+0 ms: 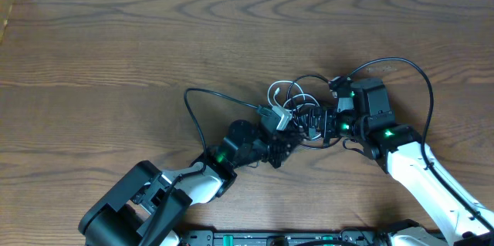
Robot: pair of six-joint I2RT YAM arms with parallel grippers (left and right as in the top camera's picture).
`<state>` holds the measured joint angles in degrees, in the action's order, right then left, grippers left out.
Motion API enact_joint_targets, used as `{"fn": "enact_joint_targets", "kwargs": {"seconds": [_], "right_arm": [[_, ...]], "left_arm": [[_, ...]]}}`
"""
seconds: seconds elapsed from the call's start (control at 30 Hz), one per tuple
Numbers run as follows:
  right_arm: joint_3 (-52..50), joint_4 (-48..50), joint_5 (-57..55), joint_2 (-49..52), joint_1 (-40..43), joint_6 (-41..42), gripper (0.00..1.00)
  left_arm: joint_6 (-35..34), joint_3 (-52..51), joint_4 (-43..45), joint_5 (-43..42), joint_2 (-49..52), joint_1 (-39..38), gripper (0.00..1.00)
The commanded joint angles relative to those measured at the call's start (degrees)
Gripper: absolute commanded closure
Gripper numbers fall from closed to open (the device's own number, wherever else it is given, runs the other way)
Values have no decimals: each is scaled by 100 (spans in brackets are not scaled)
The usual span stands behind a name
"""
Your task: Untangle cables
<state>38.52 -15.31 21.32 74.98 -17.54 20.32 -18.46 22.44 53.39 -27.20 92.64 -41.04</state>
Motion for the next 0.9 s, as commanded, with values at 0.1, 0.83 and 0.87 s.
{"fn": "enact_joint_targets", "kwargs": {"seconds": [0.1, 0.83, 0.87], "right_arm": [[13, 11, 157, -7, -55, -66, 1], [13, -957, -1665, -7, -57, 581, 1], [13, -944, -1659, -7, -57, 581, 1]], "left_arm": [[17, 122, 35, 116, 61, -9, 92], [-549, 122, 79, -1779, -1311, 1276, 92], [-549, 122, 57, -1829, -1423, 1285, 93]]}}
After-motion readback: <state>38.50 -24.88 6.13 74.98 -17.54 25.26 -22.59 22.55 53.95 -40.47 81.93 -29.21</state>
